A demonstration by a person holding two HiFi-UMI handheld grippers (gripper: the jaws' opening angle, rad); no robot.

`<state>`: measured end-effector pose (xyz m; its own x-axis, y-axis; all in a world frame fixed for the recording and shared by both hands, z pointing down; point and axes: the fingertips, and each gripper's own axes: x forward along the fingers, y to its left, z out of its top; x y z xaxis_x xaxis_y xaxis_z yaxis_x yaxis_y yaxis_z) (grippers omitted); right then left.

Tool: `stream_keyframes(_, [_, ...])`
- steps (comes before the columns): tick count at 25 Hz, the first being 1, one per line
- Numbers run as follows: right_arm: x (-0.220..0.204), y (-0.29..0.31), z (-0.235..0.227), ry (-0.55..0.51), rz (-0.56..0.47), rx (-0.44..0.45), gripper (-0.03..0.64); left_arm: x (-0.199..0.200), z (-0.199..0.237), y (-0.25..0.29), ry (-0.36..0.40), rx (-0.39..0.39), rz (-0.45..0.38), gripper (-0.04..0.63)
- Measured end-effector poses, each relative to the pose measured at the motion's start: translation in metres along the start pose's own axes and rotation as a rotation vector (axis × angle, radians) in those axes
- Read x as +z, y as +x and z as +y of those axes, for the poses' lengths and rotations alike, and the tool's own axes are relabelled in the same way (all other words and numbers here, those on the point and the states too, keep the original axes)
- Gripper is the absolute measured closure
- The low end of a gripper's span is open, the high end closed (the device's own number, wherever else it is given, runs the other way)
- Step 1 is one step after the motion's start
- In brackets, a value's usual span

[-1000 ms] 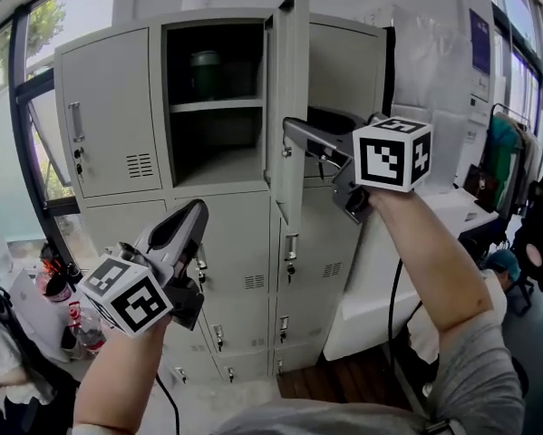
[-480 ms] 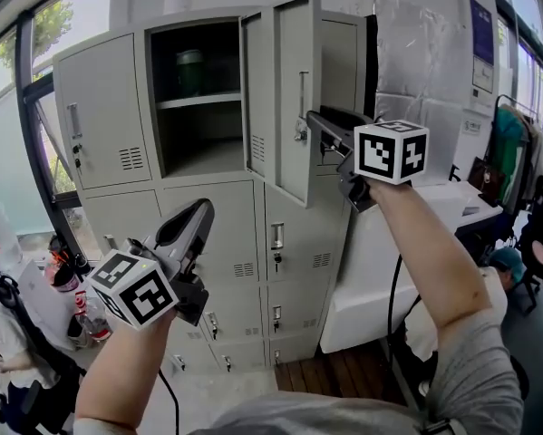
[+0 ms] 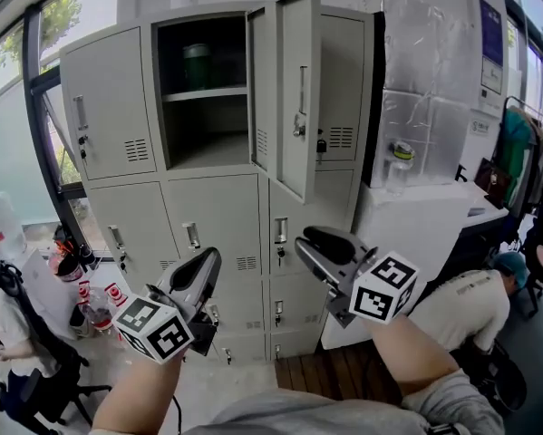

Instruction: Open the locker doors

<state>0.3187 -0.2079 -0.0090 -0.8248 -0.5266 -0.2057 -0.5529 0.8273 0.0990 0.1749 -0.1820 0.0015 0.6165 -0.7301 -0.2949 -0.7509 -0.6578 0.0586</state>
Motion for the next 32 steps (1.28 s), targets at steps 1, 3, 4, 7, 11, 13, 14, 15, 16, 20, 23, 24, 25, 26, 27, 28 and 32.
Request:
stream_keyframes(1, [-0.025,-0.002,0.008,0.043,0.019,0.011,0.524,-0.012,0.0,-0.006,-0.003,0.008,0.011,0.591])
stream_keyframes(3, [-0.062,-0.005,0.015,0.108,0.047,0.009,0.535,-0.033,-0.002,-0.016,-0.011,0.027,0.026,0.591])
stream_keyframes(4, [-0.074,-0.006,0.017,0.136,0.059,0.003,0.537,-0.041,-0.002,-0.021,-0.018,0.037,0.028,0.591])
stream_keyframes(7, [-0.095,-0.01,0.019,0.165,0.094,-0.009,0.54,-0.058,-0.002,-0.036,-0.057,0.05,0.01,0.592])
stream_keyframes(11, [-0.097,-0.015,0.024,0.136,0.109,-0.004,0.54,-0.06,-0.005,-0.052,-0.023,0.046,-0.001,0.594])
stream_keyframes(13, [-0.096,-0.017,0.025,0.145,0.106,-0.004,0.54,-0.059,-0.006,-0.057,-0.021,0.046,0.001,0.594])
stream_keyframes(14, [-0.097,-0.017,0.026,0.151,0.107,-0.004,0.54,-0.058,-0.007,-0.06,-0.032,0.047,-0.003,0.592])
stream_keyframes(15, [-0.099,-0.017,0.027,0.155,0.111,-0.002,0.54,-0.058,-0.006,-0.063,-0.044,0.05,-0.006,0.592])
stream_keyframes(16, [-0.101,-0.016,0.03,0.159,0.117,0.004,0.54,-0.059,-0.006,-0.066,-0.054,0.058,-0.008,0.592])
stream_keyframes(20, [-0.113,-0.008,0.042,0.173,0.135,0.038,0.54,-0.068,0.002,-0.082,-0.068,0.107,0.014,0.591])
stream_keyframes(23, [-0.127,0.006,0.052,0.197,0.139,0.063,0.54,-0.076,0.017,-0.102,-0.07,0.163,0.037,0.591])
stream_keyframes(24, [-0.134,0.013,0.056,0.208,0.141,0.07,0.54,-0.077,0.024,-0.109,-0.073,0.185,0.045,0.591])
stream_keyframes(25, [-0.141,0.022,0.061,0.22,0.146,0.079,0.54,-0.079,0.032,-0.116,-0.076,0.206,0.054,0.591])
stream_keyframes(26, [-0.148,0.031,0.067,0.231,0.152,0.091,0.54,-0.082,0.041,-0.124,-0.078,0.227,0.063,0.591])
stream_keyframes(27, [-0.155,0.042,0.073,0.237,0.16,0.105,0.54,-0.083,0.05,-0.133,-0.076,0.248,0.071,0.591])
stream_keyframes(28, [-0.162,0.054,0.081,0.238,0.17,0.122,0.54,-0.085,0.061,-0.143,-0.073,0.269,0.076,0.591])
stream_keyframes(32, [-0.189,0.116,0.114,0.22,0.204,0.178,0.538,-0.087,0.111,-0.188,-0.062,0.34,0.074,0.591])
